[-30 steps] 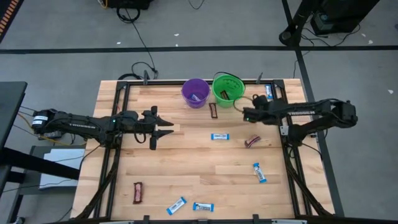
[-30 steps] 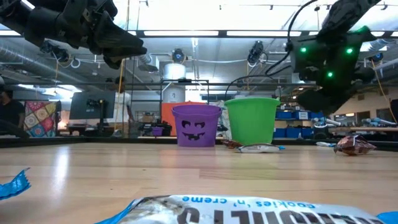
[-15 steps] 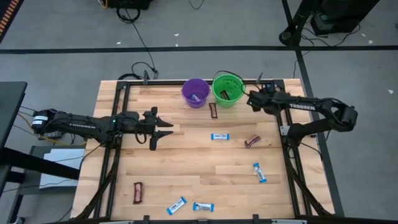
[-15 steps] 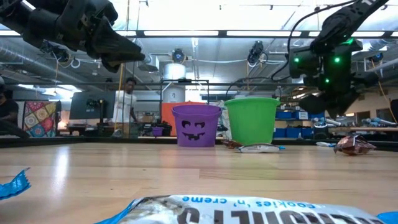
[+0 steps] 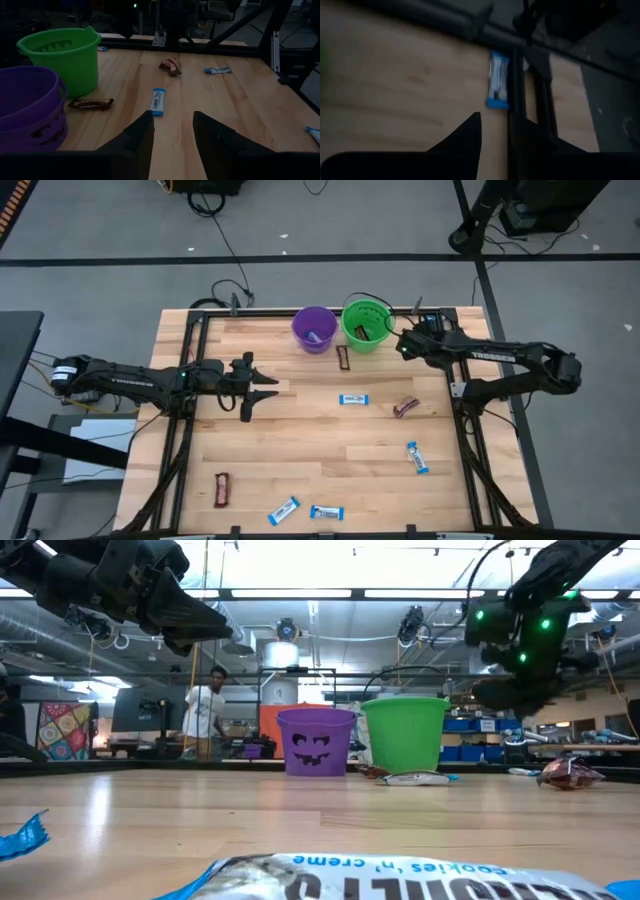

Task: Sort candy by brand, put in halloween buckets
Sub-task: Put the white chocolate bar into the purple bucket

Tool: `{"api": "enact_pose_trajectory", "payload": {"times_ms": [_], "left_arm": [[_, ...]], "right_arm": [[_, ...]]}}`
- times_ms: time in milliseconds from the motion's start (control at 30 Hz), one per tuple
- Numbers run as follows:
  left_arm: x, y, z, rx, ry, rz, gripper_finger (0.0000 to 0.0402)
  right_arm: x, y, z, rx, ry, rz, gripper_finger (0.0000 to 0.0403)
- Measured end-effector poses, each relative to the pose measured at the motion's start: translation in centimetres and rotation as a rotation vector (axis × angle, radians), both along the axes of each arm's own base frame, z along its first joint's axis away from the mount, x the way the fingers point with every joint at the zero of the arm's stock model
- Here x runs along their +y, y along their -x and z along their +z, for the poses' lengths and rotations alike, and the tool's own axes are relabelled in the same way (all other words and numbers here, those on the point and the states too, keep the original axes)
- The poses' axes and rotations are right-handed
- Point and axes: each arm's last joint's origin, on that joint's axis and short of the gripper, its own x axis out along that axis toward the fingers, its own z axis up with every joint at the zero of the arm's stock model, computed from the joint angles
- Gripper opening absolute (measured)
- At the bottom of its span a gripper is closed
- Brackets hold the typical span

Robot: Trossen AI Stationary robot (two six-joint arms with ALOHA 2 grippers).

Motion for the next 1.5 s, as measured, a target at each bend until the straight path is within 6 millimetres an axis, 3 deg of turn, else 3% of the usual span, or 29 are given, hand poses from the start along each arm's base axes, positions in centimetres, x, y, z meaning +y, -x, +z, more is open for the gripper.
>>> {"api": "enact_pose_trajectory", "payload": {"times_ms": [300,467,700,800,1067,1367,1500], "left_arm": [[0.0,0.0,0.0,-0.001,-0.003,0.004,0.0142],[0.0,0.0,0.1,-0.007,-0.005,0.003,0.0142],[0.0,0.0,0.1,-0.01,0.001,0.004,0.0142],[0.0,0.0,0.1,-0.01,0.002,0.004,0.0142],[0.0,0.0,0.1,-0.007,-0.003,-0.001,0.0142],[0.0,0.1,-0.3,0.027,0.003,-0.016,0.0142],[-0.1,0.1,-0.4,0.046,0.008,-0.036,0.0142]], "right_arm": [[-0.4,3.0,4.3,-0.18,0.175,-0.013,0.0114],[-1.9,4.1,5.1,-0.257,0.156,-0.007,0.0114],[-5.2,4.4,3.2,-0.187,0.064,-0.081,0.0114],[-5.3,4.2,2.8,-0.142,0.078,-0.111,0.0114],[-5.2,3.6,2.1,-0.219,-0.009,-0.086,0.0114],[-5.5,3.1,-4.1,-0.305,-0.109,-0.125,0.0114],[-5.7,3.0,-5.4,-0.331,-0.12,-0.137,0.0114]]}}
